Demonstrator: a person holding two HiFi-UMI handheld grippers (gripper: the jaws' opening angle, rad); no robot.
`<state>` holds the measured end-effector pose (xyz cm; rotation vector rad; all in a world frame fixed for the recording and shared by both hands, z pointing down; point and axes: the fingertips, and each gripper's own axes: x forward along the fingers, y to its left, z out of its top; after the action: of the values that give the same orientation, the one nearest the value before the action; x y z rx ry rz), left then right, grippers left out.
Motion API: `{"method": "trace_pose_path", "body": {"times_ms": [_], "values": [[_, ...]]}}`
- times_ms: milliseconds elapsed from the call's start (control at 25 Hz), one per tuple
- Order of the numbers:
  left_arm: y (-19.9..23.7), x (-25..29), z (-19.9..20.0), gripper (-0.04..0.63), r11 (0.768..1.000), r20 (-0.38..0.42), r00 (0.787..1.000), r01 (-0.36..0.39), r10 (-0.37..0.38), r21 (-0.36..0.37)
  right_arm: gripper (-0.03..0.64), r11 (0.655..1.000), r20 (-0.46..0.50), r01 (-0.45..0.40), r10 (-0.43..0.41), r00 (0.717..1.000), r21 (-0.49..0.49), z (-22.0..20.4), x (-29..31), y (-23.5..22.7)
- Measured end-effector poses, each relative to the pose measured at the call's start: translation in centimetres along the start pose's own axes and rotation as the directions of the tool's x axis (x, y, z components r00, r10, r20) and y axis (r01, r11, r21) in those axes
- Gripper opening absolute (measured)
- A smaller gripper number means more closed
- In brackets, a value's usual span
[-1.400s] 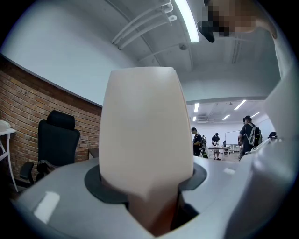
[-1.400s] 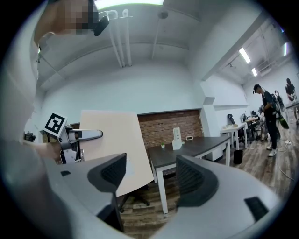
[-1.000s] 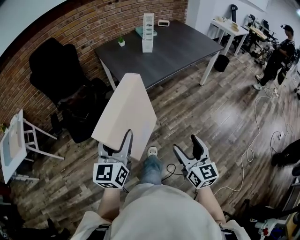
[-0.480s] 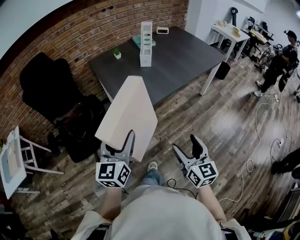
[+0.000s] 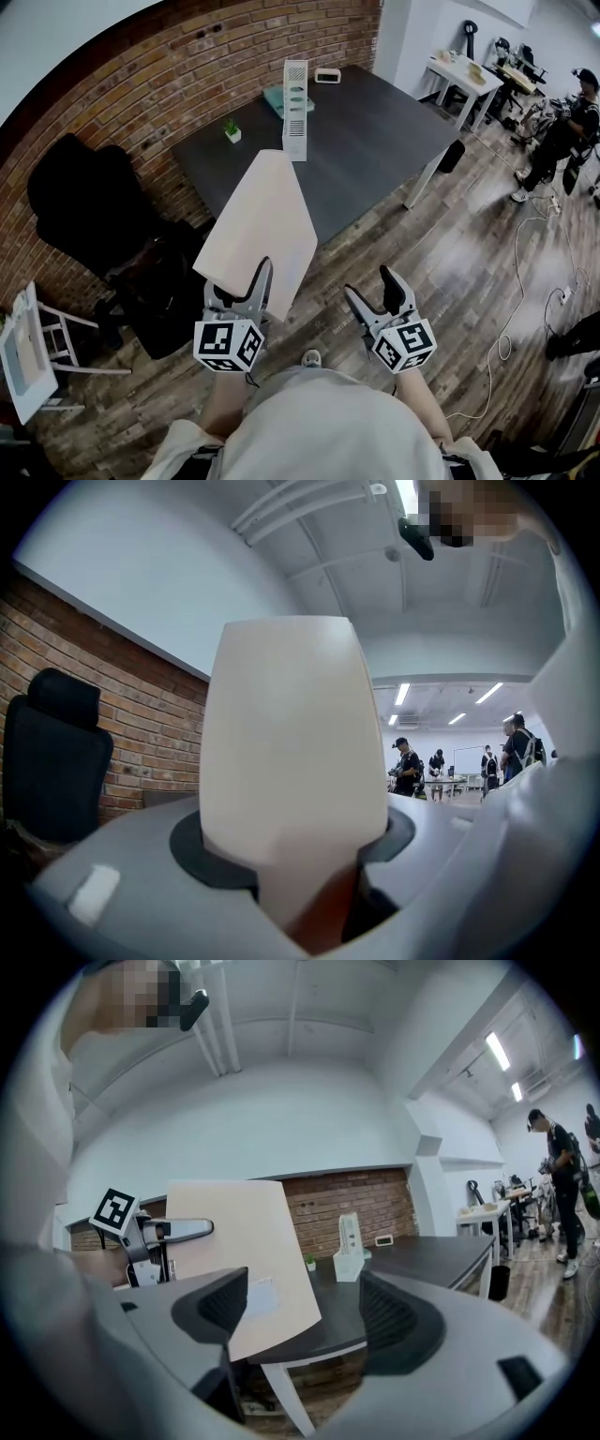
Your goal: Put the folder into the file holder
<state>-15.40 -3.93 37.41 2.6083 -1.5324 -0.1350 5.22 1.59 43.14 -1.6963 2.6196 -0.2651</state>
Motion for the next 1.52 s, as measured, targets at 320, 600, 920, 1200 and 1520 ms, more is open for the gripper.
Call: {"method": "trace_pose_path", "body": {"times_ms": [320,600,920,1200,1520], "values": [[2.8,4.5,0.4,0.270,1.000,0.001,1.000,0.005,-0.005,-0.012,0.353,1.000,-0.005,-0.003,0.003,1.000,0.013,0.2,4.7,-1.3],[4.5,8.1,1.5,0.270,1.000,0.028,1.000,0.005,-0.004,-0.003,0.353,1.000,-0.023,-0.007,0.008,1.000,0.024,-0.2,7.1,-2.4],[5.9,14.7,2.8,0.270,0.999,0.046,0.999,-0.003,0.001,0.046,0.353,0.999,-0.018,-0.039,0.039,0.999,0.021,0.2,11.5,-6.0],[7.7,22.0,5.1,0.270,0.995,0.080,0.996,-0.043,0.036,0.088,0.345,0.997,0.017,-0.082,0.081,0.997,0.010,2.7,17.3,-10.6],[8.8,30.3,6.8,0.270,0.990,0.099,0.992,-0.084,0.073,0.116,0.345,0.993,-0.003,-0.120,0.120,0.993,0.012,4.4,22.5,-16.2]]}}
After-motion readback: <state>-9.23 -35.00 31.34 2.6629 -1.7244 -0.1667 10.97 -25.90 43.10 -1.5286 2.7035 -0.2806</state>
